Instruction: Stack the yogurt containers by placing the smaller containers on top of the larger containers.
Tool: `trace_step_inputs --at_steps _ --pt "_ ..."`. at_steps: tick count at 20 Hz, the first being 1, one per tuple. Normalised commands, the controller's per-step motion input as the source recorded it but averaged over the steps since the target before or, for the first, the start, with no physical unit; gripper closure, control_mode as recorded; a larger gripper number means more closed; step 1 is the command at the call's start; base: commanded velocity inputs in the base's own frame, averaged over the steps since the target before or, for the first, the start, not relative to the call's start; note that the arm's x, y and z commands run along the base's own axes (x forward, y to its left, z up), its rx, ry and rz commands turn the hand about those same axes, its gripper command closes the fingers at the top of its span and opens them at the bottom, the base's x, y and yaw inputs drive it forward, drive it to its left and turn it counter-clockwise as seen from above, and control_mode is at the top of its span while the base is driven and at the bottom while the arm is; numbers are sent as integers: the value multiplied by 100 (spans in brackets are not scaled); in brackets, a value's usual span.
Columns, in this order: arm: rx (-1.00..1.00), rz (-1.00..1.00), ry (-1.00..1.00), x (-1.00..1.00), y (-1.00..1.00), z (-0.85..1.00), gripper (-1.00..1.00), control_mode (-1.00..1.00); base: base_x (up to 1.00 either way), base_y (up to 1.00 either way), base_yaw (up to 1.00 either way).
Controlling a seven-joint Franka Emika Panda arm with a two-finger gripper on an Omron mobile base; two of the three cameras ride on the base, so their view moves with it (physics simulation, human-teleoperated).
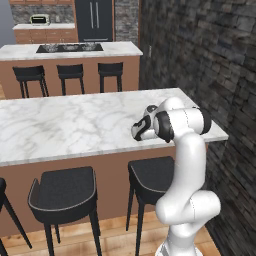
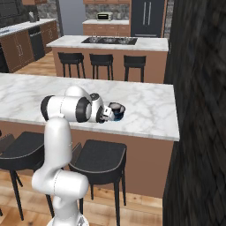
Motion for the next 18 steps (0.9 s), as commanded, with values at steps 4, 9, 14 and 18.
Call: trace_step_inputs --at_steps 4,9,14,18 --pt "0 0 0 0 0 0 100 -100 0 0 0" --pt "1 0 -3 -2 0 5 100 -100 0 0 0" --pt "3 0 -12 -14 0 32 100 -100 0 0 0" --pt "3 0 -11 -20 0 42 100 -100 0 0 0"
